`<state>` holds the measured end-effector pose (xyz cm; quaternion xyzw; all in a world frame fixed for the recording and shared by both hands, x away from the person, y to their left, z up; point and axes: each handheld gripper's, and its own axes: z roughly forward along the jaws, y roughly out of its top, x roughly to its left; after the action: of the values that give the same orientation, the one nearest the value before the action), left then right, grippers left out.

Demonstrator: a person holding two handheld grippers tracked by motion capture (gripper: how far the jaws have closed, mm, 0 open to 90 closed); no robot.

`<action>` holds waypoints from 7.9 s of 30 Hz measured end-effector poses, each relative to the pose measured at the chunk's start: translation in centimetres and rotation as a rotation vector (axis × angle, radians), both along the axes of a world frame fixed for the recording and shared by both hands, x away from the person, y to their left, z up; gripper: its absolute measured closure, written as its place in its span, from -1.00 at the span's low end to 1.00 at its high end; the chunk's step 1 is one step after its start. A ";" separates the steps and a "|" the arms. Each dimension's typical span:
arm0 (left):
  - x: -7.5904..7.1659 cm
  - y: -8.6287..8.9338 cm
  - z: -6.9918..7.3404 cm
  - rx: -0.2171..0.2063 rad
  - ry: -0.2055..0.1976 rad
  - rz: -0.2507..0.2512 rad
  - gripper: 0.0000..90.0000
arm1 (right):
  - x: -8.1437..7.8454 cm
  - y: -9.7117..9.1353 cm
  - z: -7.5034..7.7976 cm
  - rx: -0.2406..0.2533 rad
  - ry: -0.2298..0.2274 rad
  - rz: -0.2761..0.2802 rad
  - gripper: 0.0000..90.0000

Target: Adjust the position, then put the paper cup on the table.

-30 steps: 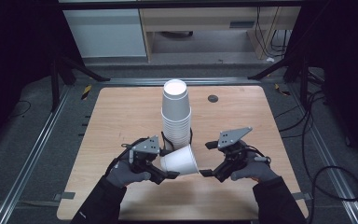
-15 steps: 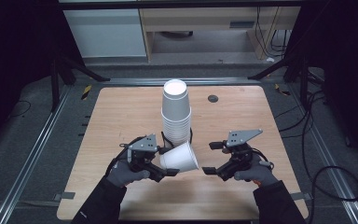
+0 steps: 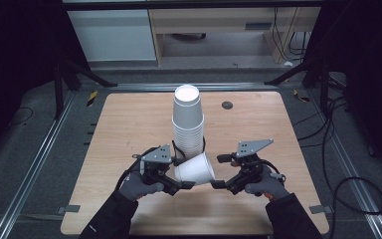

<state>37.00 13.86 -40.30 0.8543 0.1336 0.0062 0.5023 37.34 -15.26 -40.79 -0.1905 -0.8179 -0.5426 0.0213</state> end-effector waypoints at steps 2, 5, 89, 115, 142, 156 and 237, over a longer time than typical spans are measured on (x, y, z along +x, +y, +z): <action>-0.1 -0.3 -0.1 -0.001 0.002 -0.011 -0.52 | 0.0 0.2 -0.2 -0.001 0.009 0.007 -0.91; -0.2 -0.7 -0.2 0.004 0.000 -0.018 -0.52 | 0.0 0.4 -0.4 0.004 0.014 0.020 -0.91; -0.8 -1.6 -0.1 -0.027 -0.001 -0.094 -0.51 | -0.1 1.1 -1.1 0.058 0.037 0.126 -0.72; -1.5 5.9 -1.5 0.072 0.008 0.247 -0.56 | -0.1 -2.4 2.2 0.026 -0.040 -0.047 -0.74; 0.5 9.0 -3.2 0.112 0.009 0.523 -0.55 | 1.2 -6.3 3.9 -0.207 -0.064 -0.438 -0.75; 0.8 9.0 -3.7 0.138 0.027 0.536 -0.56 | 3.0 -8.0 4.8 -0.289 -0.053 -0.576 -0.75; 1.4 10.3 -4.9 0.219 0.044 0.591 -0.56 | 12.1 -9.3 -1.1 -0.889 0.245 -0.695 -0.77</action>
<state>38.41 24.16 -45.17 0.8275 0.3854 0.1477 0.3807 49.45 -24.56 -41.93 -0.5001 -0.8482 -0.0957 -0.1458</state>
